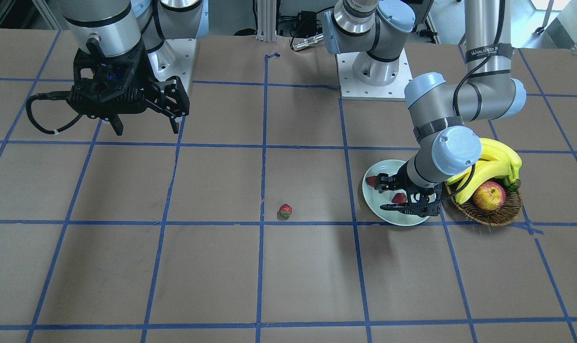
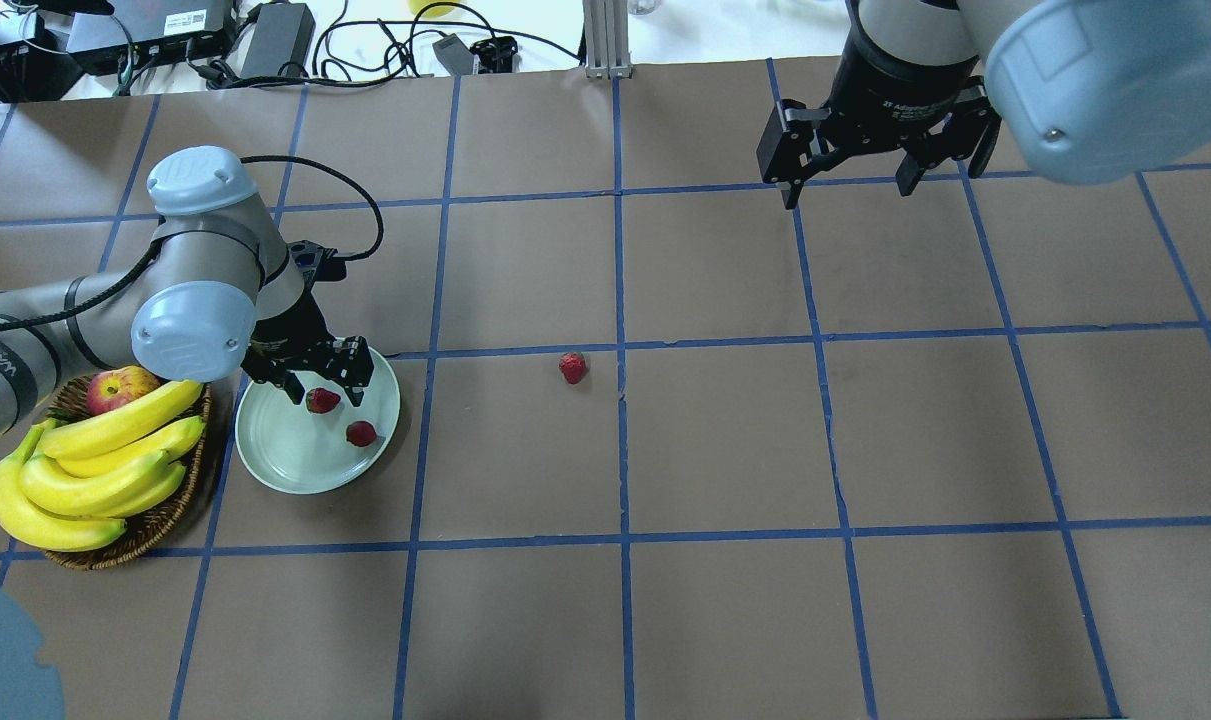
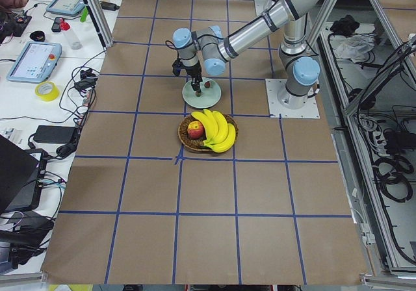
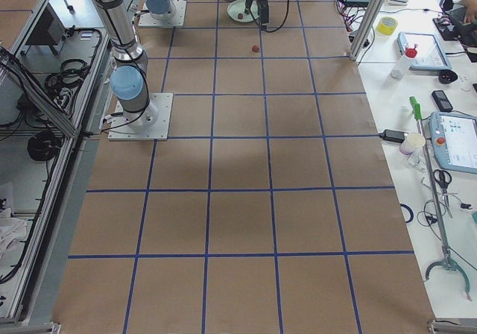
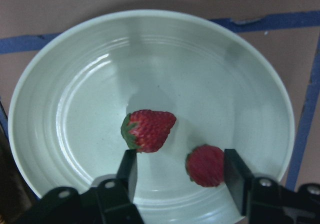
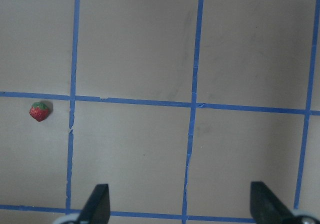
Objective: Collect all strawberries into plate
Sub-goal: 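Move the left gripper to the last strawberry and grasp it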
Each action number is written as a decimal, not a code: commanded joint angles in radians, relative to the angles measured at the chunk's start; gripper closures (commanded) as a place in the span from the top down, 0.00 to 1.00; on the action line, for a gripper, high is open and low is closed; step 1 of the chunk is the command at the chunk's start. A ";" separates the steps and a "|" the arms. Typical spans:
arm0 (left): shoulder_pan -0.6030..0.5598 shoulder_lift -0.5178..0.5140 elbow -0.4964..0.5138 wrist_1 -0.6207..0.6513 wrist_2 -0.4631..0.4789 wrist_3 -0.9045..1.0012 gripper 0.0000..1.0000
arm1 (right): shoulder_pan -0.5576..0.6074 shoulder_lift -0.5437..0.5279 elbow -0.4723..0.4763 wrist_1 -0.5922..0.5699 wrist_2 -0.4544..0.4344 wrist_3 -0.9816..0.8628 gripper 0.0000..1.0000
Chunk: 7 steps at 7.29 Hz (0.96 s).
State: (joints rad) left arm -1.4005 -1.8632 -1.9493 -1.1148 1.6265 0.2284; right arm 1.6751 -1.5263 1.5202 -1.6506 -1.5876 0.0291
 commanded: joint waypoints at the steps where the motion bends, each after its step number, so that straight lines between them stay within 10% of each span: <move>1: -0.062 0.019 0.050 0.000 -0.074 -0.076 1.00 | -0.001 -0.002 -0.002 0.000 0.001 -0.002 1.00; 4: -0.318 -0.025 0.173 0.007 -0.077 -0.380 1.00 | -0.002 0.002 -0.002 -0.003 0.002 0.000 1.00; 7: -0.452 -0.153 0.173 0.282 -0.077 -0.570 1.00 | 0.000 0.000 -0.002 -0.003 0.002 0.002 1.00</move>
State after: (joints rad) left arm -1.8065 -1.9573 -1.7769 -0.9428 1.5484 -0.2698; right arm 1.6744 -1.5260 1.5182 -1.6525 -1.5861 0.0301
